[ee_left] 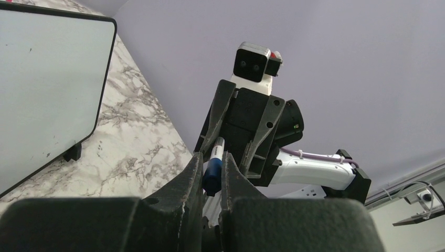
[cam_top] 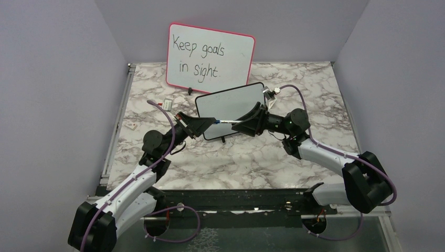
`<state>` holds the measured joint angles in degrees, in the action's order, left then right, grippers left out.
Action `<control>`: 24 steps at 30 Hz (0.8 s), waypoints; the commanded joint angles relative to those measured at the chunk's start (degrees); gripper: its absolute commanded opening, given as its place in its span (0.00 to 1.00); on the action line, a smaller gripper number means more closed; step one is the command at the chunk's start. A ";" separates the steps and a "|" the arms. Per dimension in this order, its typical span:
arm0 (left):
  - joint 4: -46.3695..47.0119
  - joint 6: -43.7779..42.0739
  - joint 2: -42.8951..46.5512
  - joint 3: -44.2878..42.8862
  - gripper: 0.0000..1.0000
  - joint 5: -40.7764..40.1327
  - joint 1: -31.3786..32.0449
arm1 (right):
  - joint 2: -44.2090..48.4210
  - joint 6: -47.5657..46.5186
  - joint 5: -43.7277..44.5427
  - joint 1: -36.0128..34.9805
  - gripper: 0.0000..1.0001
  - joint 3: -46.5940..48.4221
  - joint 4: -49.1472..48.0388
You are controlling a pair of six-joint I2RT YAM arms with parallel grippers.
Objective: Write a sentence on the whiteboard
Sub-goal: Open the whiteboard marker at the center of the board.
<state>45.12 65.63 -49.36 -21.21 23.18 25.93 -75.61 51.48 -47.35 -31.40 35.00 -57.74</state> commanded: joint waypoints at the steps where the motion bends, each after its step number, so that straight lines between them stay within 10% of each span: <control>1: 2.60 0.46 -0.58 0.54 0.00 1.40 -0.27 | 0.64 0.93 -2.33 0.05 0.45 1.78 -3.00; 24: 2.60 1.13 -1.01 1.16 0.00 2.57 -0.27 | 2.69 2.02 0.79 0.08 0.37 1.47 -2.85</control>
<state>47.11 67.13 -50.59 -21.10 24.80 25.93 -74.85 52.62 -47.57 -31.38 35.09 -57.78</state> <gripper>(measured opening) 0.129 0.377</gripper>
